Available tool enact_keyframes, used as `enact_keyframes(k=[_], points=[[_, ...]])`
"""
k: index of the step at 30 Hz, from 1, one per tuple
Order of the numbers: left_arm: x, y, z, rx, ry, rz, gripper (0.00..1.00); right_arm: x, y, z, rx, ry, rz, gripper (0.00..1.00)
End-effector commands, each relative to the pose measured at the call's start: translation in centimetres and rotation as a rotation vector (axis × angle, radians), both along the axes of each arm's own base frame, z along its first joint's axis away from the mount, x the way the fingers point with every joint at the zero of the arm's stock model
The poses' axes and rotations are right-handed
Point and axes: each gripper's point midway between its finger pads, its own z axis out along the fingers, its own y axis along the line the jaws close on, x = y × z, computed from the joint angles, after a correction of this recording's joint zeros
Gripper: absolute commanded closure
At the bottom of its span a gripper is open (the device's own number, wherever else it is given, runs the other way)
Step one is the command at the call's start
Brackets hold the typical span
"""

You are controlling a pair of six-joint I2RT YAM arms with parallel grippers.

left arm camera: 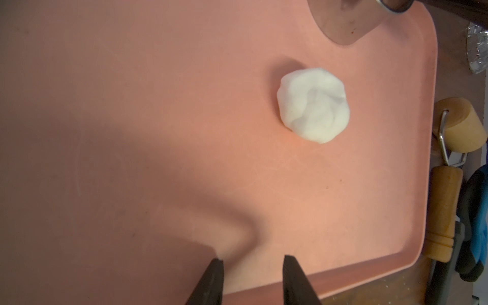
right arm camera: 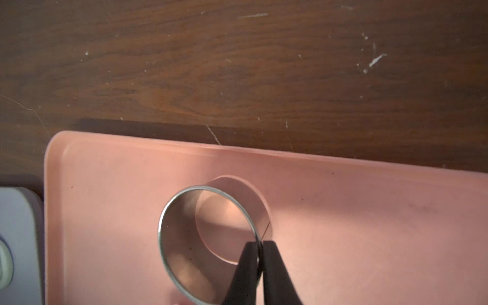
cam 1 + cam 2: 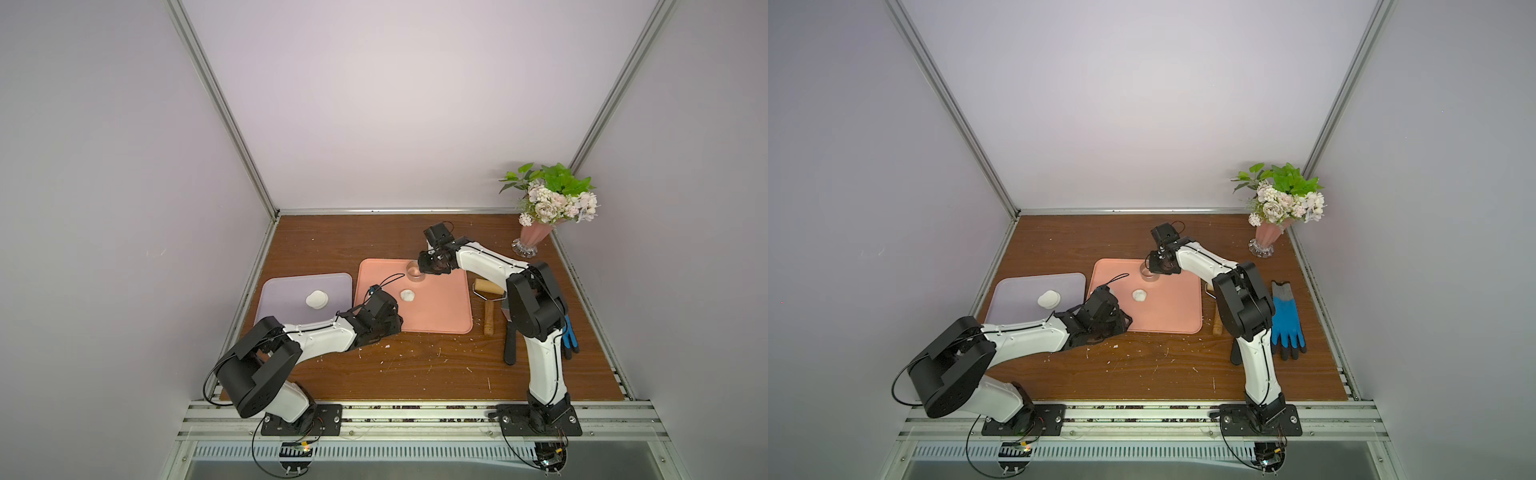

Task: Roll out the dumpling wrappers from the dough
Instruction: Pick up the dumpling mold from the work surface.

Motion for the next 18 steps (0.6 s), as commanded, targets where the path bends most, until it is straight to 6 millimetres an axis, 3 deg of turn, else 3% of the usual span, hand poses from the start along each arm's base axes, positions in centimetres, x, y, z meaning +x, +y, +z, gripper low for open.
enact_keyframes(k=[1, 4, 7, 13, 18], points=[[-5.7, 3.4, -5.3, 0.17, 0.238, -0.034, 0.64, 0.1, -0.2, -0.3, -0.045, 0.0, 0.004, 0.92], [-5.5, 3.5, -5.1, 0.176, 0.231, -0.032, 0.64, 0.1, -0.3, -0.3, -0.056, -0.004, 0.005, 0.99], [-5.3, 3.5, -4.7, 0.181, 0.221, -0.027, 0.64, 0.1, -0.1, 0.5, -0.046, -0.02, 0.011, 1.0], [-4.5, 3.6, -3.6, 0.2, 0.189, -0.018, 0.64, 0.5, -0.2, 4.6, -0.021, -0.104, 0.025, 1.0], [-3.8, 3.5, -2.8, 0.221, 0.172, -0.017, 0.64, 0.7, -2.2, 6.9, -0.037, -0.153, -0.002, 1.0]])
